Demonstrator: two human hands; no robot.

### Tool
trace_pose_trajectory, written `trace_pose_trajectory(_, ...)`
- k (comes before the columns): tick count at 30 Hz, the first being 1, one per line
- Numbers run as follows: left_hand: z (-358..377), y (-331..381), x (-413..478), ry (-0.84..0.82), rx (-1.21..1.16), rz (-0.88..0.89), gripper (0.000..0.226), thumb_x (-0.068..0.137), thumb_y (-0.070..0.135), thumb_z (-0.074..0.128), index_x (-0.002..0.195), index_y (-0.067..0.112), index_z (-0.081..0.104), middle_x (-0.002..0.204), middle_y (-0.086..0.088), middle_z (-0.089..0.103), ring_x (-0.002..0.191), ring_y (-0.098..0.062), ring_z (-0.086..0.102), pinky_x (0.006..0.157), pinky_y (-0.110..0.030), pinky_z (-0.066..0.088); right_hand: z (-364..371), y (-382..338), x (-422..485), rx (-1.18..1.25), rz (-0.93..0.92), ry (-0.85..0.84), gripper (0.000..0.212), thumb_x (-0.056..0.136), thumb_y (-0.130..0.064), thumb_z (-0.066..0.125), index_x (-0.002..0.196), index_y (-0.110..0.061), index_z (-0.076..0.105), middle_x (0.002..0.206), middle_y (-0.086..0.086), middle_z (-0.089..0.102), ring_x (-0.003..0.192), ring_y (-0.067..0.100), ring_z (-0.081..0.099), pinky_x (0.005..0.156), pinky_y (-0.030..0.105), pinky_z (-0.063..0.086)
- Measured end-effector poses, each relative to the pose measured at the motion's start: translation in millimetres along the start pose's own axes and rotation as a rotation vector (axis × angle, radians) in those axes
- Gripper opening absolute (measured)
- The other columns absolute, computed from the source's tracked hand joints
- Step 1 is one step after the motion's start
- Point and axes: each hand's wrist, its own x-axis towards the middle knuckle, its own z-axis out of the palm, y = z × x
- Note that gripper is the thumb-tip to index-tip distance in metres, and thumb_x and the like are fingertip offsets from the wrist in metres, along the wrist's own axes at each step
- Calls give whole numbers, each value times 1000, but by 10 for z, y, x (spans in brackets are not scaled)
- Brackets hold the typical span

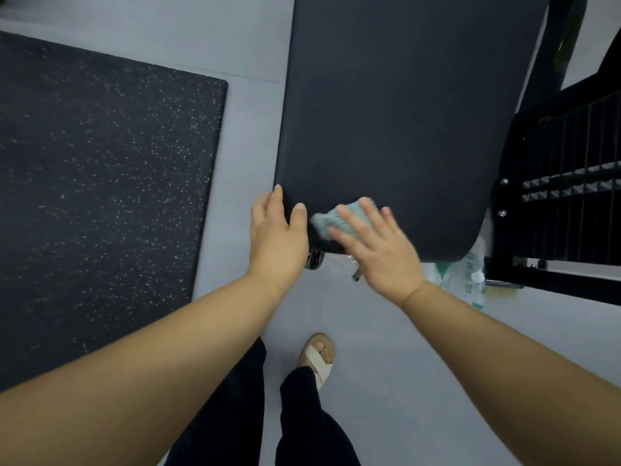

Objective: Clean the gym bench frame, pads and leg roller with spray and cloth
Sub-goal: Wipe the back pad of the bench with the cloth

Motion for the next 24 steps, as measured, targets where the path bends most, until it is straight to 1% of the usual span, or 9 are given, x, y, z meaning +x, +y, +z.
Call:
trace_pose_trajectory(3, 177, -34, -188, -32, 266, 113, 56, 97, 33, 40, 149, 23, 19, 157, 0, -5, 145, -20, -4, 118, -34, 8, -16, 335, -482, 74, 407, 85, 46, 92, -15, 40, 136, -23, 36, 150, 8, 27, 138, 38, 18, 112, 53, 13)
trace_pose_trajectory(5, 325, -54, -302, -128, 472, 215, 57, 97, 37, 38, 149, 26, 16, 157, 3, -14, 143, -20, -19, 117, -38, 4, -40, 430, -640, 206, 691, 145, 43, 97, -20, 34, 139, -19, 36, 154, 12, 22, 142, 37, 10, 114, 54, 12)
trace_pose_trajectory(8, 500, -70, -358, -222, 653, 270, 57, 98, 40, 34, 149, 26, 14, 156, 3, -17, 142, -22, -25, 119, -40, 2, -21, 370, -544, 342, 963, 292, 45, 99, -15, 36, 143, -13, 36, 156, 14, 15, 143, 39, 4, 116, 51, 11)
trace_pose_trajectory(12, 541, -140, -368, -102, 604, 292, 53, 97, 35, 40, 146, 21, 26, 158, 2, -2, 144, -19, -13, 116, -35, 6, -48, 130, -282, 578, 1386, 566, 49, 99, -11, 37, 147, -13, 27, 158, 12, 7, 144, 34, 3, 116, 42, 17)
trace_pose_trajectory(14, 466, -210, -370, -13, 578, 304, 53, 96, 32, 43, 145, 18, 29, 157, -1, 5, 145, -20, -5, 116, -34, 7, -135, 41, -180, 739, 1555, 686, 52, 100, -12, 37, 149, -15, 21, 158, 8, 1, 145, 25, 6, 115, 31, 19)
trace_pose_trajectory(16, 353, -293, -374, 49, 552, 270, 56, 96, 30, 45, 146, 15, 26, 156, -5, 5, 144, -22, 0, 116, -34, 8, -226, -58, -74, 914, 1700, 765, 53, 101, -15, 35, 150, -20, 14, 158, 2, -6, 141, 15, 15, 108, 21, 19)
trace_pose_trajectory(18, 232, -368, -377, 71, 479, 206, 60, 96, 29, 45, 148, 15, 20, 156, -4, 2, 144, -20, 4, 117, -34, 13, -270, -163, 22, 1066, 1840, 820, 55, 102, -19, 33, 151, -25, 8, 158, -2, -7, 136, 14, 24, 109, 24, 19)
trace_pose_trajectory(22, 38, -423, -369, 25, 324, 96, 58, 98, 32, 39, 149, 18, 16, 156, 4, 5, 140, -16, 22, 109, -27, 23, -338, -443, 334, 1397, 2105, 961, 55, 102, -23, 35, 150, -20, 8, 154, 7, 19, 134, 25, 32, 96, 26, 30)
trace_pose_trajectory(24, -28, -405, -338, 8, 288, 89, 55, 99, 33, 36, 149, 19, 18, 155, 4, 9, 138, -15, 27, 104, -24, 23, -436, -750, 563, 1696, 2141, 885, 48, 103, -26, 33, 147, -14, 18, 148, 11, 33, 120, 24, 43, 88, 25, 31)
